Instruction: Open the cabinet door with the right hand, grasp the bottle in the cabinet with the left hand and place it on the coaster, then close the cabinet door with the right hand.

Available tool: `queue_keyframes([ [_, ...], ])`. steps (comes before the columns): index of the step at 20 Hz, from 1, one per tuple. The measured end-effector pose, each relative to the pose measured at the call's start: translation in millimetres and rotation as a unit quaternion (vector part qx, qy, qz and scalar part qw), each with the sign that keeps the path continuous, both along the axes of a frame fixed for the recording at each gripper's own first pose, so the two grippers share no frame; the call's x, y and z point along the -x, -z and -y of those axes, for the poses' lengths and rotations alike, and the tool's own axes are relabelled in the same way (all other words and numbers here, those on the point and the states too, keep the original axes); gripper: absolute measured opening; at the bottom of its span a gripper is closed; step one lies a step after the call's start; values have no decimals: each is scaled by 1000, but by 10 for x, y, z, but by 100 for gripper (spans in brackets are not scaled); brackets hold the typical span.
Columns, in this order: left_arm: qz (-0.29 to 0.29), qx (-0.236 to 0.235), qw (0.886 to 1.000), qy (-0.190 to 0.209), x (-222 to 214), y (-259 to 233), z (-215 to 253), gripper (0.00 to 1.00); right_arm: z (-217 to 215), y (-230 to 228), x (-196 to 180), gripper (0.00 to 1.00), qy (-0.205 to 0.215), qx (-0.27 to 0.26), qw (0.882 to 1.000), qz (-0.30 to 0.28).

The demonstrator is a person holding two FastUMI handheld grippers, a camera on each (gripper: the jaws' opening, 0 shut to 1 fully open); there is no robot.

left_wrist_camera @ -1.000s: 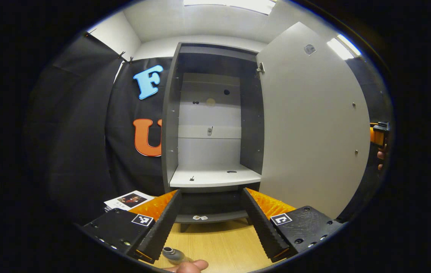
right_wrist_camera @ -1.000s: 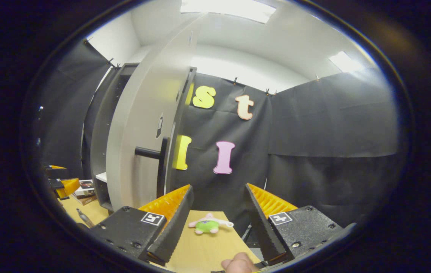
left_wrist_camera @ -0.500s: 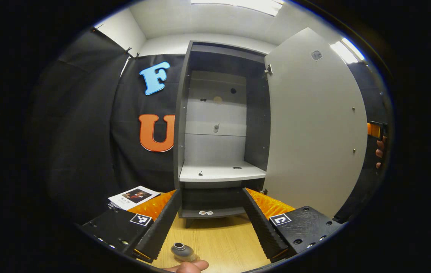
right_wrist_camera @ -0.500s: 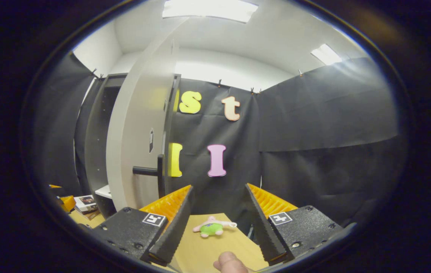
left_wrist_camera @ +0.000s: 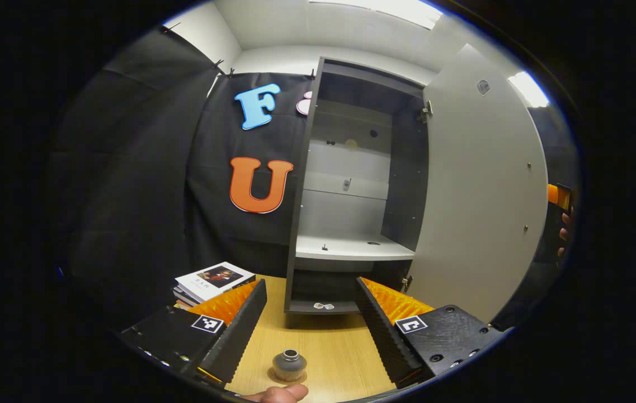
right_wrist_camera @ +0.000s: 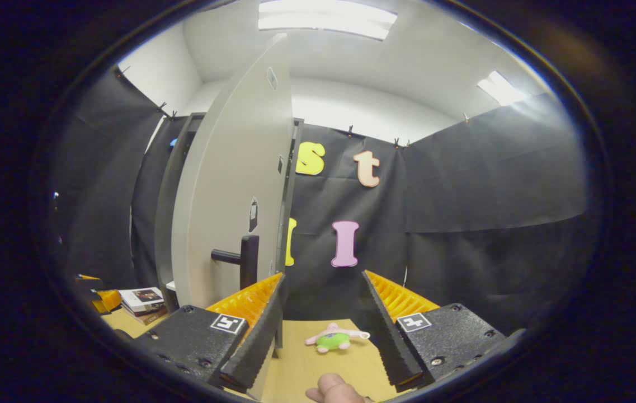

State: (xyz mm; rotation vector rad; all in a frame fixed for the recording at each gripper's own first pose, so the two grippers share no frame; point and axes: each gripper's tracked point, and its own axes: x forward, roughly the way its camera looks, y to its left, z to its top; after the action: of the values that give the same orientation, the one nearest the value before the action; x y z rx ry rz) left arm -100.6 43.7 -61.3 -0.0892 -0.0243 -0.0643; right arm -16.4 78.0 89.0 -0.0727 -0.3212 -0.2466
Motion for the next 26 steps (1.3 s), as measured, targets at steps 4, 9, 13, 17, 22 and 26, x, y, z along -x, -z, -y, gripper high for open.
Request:
queue_keyframes([
  [4, -3, -4, 1000, -16, 71, 51, -284, 95, -42, 19, -10, 84, -1, -10, 1000, 0],
  [9, -9, 10, 999, -32, 111, 74, -552, 95, -167, 45, -22, 84, 1, -32, 999, 4],
  [13, -12, 16, 999, -30, 128, 101, -671, 95, -223, 55, -38, 84, 8, -40, 999, 6],
  [17, -12, 18, 999, -30, 156, 105, -797, 95, -411, 64, -31, 84, 1, -48, 999, 7],
  [22, -7, 25, 999, -40, 205, 65, -1019, 95, -670, 56, -107, 84, -14, -64, 998, 13],
  [26, 2, 18, 998, -57, 267, 7, -1241, 95, -890, 49, -189, 84, -35, -73, 996, 21],
])
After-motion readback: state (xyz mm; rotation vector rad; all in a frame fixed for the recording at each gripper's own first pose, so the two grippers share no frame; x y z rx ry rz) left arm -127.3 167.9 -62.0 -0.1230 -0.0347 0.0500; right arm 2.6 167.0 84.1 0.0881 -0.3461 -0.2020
